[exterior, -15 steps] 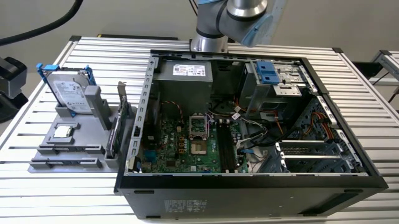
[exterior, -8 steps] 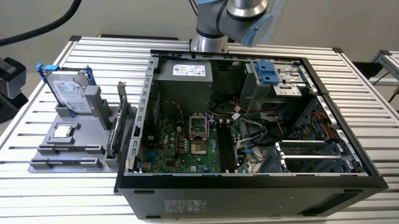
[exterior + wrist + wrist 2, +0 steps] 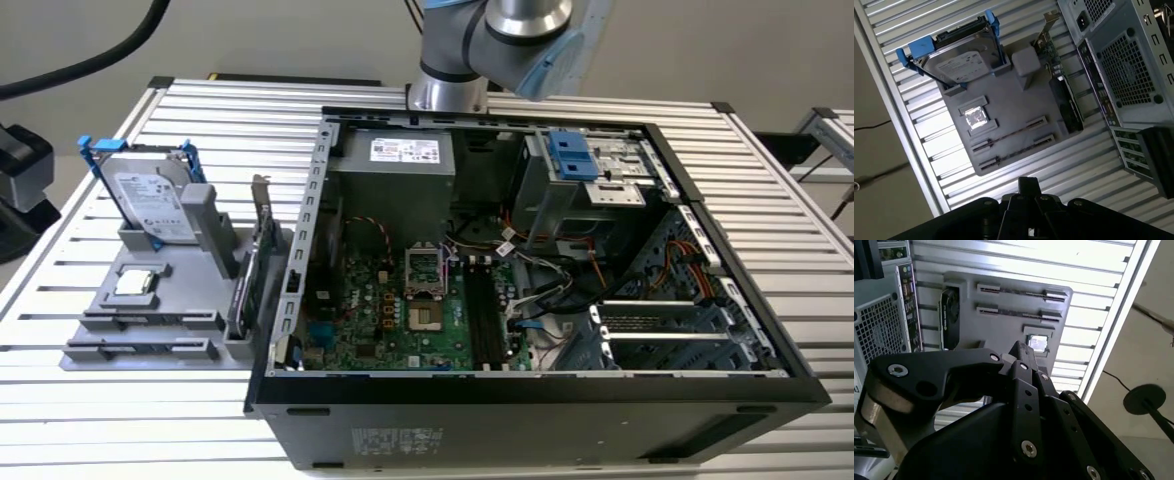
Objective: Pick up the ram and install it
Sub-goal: 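Pick up the ram and move it above insertion slot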
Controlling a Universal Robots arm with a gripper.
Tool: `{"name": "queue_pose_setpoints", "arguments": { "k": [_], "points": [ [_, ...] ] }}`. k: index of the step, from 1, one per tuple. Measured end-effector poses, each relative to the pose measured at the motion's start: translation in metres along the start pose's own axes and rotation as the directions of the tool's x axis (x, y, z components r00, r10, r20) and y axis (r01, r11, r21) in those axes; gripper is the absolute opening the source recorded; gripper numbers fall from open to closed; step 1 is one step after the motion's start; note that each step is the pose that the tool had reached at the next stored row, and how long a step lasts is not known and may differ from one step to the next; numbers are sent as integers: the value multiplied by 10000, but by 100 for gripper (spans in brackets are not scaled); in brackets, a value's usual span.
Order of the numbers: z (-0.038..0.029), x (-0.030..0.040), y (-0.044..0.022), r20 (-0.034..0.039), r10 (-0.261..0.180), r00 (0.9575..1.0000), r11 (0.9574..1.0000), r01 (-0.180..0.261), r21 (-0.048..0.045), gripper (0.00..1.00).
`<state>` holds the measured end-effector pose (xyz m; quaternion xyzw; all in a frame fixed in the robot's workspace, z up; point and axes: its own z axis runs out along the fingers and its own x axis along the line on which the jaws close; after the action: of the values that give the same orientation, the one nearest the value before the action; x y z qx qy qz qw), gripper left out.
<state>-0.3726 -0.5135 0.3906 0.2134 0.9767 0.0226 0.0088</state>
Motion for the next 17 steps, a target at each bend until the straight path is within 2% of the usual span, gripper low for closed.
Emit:
{"name": "queue_pose_setpoints", "arguments": {
  "k": [5, 10, 15, 17],
  "points": [
    [0, 0, 0, 11, 223, 9998, 9998, -223, 2, 0],
    [0, 0, 0, 33, 634, 9980, 9980, -634, 6, 0],
    [0, 0, 0, 59, 1171, 9931, 9931, -1171, 9, 0],
    [-1, 0, 0, 74, 1485, 9889, 9889, -1485, 11, 0]
  ]
}}
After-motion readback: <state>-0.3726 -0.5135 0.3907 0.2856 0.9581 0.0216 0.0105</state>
